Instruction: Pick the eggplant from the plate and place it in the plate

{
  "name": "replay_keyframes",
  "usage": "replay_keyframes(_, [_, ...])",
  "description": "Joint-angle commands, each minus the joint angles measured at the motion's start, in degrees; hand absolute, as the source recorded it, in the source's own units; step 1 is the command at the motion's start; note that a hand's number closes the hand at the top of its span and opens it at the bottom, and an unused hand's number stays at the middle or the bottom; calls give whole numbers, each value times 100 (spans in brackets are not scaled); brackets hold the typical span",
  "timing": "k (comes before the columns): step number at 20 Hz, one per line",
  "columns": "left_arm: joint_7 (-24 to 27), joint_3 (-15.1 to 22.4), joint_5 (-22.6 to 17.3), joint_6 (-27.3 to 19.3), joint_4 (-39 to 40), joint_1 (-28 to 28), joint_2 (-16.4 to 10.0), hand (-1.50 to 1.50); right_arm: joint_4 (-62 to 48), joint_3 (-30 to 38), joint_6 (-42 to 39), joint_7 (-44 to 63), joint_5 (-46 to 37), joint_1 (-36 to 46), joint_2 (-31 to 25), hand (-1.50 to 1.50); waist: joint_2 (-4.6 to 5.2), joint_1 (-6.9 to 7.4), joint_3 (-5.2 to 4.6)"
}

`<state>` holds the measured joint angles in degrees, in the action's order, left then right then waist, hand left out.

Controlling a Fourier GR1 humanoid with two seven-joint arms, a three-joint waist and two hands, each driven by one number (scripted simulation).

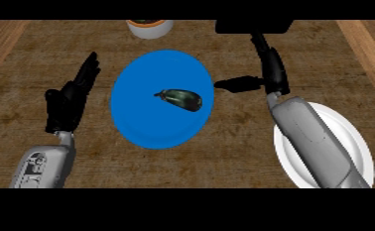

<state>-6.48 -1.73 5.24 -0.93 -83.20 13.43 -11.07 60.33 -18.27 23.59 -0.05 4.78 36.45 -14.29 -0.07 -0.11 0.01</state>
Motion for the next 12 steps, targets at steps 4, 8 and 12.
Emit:
replay_keyframes(4, [-315, 24, 137, -44, -213, 143, 61, 0, 244, 617, -1003, -424, 42, -599, -685, -150, 1, 7, -1])
replay_keyframes(8, [-59, -142, 13, 140, -29, 20, 27, 0, 197, 1085, -1454, -480, 135, -642, -694, -150, 4, 14, -2])
replay_keyframes(12, [167, -177, 112, 113, 341, 215, 90, 0, -641, 1286, -1608, -1207, -152, -616, -521, -150, 11, 18, -1])
